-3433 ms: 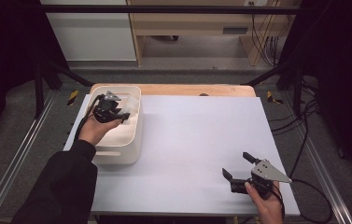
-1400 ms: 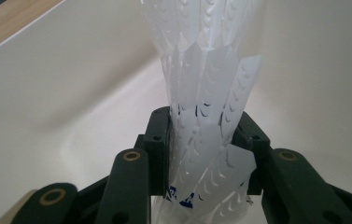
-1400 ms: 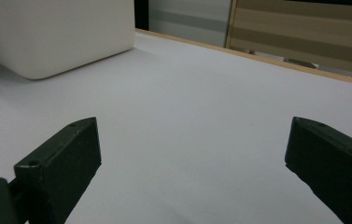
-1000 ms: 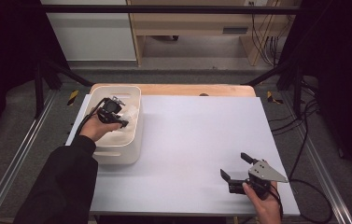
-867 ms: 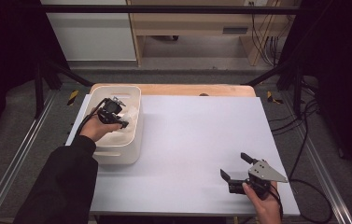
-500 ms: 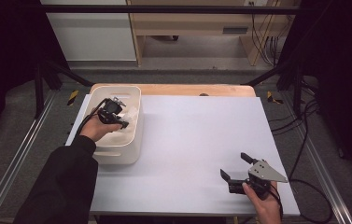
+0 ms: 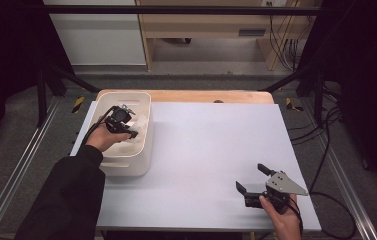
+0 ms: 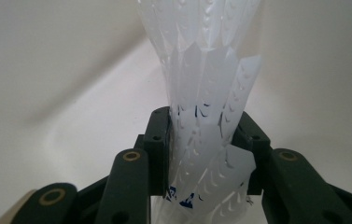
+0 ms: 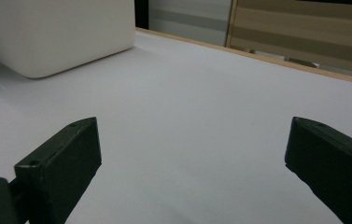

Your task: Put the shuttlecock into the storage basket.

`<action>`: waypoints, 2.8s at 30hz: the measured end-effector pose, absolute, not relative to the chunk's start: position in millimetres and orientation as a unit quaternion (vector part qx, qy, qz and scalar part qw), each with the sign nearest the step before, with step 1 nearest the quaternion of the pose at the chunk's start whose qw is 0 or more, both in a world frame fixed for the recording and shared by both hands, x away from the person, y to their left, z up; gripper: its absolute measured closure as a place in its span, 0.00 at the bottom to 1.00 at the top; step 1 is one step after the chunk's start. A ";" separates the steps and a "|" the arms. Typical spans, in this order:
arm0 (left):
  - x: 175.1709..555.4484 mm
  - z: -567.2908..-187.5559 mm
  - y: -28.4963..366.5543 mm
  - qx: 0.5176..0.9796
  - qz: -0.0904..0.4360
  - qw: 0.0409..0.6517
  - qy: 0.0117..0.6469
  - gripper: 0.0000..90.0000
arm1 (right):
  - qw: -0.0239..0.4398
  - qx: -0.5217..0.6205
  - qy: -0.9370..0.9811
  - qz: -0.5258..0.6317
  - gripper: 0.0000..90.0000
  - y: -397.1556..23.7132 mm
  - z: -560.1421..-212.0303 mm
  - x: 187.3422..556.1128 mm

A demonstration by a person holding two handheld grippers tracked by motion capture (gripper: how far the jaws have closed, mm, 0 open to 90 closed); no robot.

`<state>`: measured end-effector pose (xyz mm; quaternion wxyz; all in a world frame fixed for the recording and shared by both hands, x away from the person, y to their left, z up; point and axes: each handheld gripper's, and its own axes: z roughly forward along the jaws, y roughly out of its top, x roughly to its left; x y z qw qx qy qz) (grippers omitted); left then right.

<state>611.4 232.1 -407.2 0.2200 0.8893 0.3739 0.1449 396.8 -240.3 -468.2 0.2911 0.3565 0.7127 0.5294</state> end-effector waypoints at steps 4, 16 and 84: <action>610.9 -409.0 231.2 0.892 0.139 0.213 0.373 0.71 | 0.290 0.357 0.713 0.529 0.04 -240.1 -468.1 396.7; 611.2 -409.8 231.7 0.893 0.139 0.210 0.373 0.70 | 0.290 0.357 0.713 0.529 0.04 -240.0 -468.3 396.8; 547.5 -315.4 212.1 0.726 0.318 0.512 0.330 0.04 | 0.292 0.357 0.711 0.531 0.04 -240.6 -467.0 396.0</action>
